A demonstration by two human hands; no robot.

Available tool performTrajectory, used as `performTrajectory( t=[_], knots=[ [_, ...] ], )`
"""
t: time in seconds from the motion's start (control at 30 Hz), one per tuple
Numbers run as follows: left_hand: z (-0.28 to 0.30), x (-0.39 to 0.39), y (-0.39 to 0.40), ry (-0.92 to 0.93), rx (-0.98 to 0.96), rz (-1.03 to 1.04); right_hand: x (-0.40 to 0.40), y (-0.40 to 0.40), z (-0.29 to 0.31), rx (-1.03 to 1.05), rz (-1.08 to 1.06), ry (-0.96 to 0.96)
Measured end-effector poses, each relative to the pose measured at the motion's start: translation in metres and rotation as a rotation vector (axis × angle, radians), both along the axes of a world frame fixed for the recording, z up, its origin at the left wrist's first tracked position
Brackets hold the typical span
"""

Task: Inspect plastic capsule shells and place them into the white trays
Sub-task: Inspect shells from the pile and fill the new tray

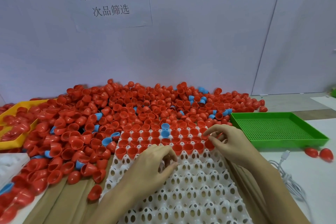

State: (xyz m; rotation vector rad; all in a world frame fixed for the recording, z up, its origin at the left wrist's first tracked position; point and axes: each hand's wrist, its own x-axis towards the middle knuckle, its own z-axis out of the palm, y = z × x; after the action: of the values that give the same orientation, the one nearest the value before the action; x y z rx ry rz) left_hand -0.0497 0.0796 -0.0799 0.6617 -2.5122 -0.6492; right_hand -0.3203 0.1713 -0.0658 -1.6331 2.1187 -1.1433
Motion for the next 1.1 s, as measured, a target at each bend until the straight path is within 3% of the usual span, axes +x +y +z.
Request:
performTrajectory(
  t=[0.3, 0.5, 0.77, 0.97, 1.1],
  knots=[
    [-0.002, 0.0, -0.001, 0.005, -0.015, -0.003, 0.001, -0.004, -0.003, 0.032, -0.011, 0.093],
    [0.003, -0.001, 0.0, -0.016, 0.013, -0.009, 0.004, -0.007, -0.005, -0.072, -0.047, 0.072],
    [0.035, -0.001, -0.042, 0.06, 0.238, 0.039, 0.02, -0.01, 0.001, -0.148, 0.023, 0.006],
    [0.044, -0.016, -0.12, 0.099, 0.069, 0.323, 0.026, -0.009, 0.002, -0.179, 0.043, -0.027],
    [0.041, -0.025, -0.155, -0.207, -0.235, 0.271, 0.023, -0.01, 0.0, -0.186, 0.043, -0.022]
  ],
)
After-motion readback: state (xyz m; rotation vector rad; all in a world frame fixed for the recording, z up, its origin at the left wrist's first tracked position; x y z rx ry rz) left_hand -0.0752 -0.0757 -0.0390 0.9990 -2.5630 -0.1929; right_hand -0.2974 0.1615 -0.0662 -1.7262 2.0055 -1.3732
